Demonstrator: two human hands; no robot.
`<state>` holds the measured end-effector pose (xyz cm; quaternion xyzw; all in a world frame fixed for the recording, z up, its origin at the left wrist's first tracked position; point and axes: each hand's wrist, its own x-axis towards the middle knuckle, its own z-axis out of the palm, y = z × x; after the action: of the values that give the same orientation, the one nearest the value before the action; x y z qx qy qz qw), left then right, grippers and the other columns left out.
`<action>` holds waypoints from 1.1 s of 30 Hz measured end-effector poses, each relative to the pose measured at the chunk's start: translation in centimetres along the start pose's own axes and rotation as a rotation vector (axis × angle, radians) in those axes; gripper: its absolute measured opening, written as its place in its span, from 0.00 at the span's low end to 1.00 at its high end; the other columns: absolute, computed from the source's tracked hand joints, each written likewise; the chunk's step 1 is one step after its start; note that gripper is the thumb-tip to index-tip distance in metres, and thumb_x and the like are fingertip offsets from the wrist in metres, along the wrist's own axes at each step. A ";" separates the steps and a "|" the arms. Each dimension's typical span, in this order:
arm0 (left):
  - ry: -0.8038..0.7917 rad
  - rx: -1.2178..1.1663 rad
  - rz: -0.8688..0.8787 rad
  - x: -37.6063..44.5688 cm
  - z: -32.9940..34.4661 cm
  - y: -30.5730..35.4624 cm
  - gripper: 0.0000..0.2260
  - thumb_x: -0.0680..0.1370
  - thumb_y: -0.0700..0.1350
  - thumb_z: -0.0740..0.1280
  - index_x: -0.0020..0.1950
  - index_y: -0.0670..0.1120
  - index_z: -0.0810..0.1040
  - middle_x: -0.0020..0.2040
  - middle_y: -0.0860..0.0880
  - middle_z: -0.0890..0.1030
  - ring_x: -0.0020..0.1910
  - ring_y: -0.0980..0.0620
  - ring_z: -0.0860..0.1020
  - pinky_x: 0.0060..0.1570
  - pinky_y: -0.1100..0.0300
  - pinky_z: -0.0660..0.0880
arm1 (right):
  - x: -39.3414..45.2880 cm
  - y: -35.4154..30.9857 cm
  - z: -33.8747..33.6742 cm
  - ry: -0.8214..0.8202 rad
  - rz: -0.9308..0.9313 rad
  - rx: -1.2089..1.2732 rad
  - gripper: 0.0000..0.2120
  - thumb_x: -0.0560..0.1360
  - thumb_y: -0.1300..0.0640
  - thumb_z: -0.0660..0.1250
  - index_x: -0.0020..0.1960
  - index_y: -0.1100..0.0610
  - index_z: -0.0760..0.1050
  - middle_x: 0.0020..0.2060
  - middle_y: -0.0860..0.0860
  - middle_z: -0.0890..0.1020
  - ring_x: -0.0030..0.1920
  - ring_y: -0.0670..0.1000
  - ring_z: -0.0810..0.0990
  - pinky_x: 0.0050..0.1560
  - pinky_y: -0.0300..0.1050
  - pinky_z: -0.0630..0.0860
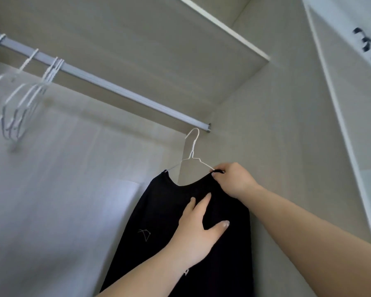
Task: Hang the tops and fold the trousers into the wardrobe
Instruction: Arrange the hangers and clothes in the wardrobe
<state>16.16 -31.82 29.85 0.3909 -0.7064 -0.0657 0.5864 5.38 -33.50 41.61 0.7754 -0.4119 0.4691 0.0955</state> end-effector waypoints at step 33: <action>0.022 -0.203 -0.003 3.5 -1.4 1.7 0.27 0.77 0.45 0.68 0.73 0.57 0.64 0.72 0.52 0.68 0.68 0.58 0.70 0.67 0.59 0.67 | 7.7 -1.7 -0.8 0.255 0.048 -0.142 0.18 0.78 0.47 0.59 0.60 0.57 0.74 0.59 0.58 0.76 0.58 0.60 0.75 0.54 0.48 0.71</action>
<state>16.53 -32.30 33.94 0.3313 -0.6891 -0.1333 0.6306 7.74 -36.22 48.67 0.6907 -0.4469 0.5356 0.1907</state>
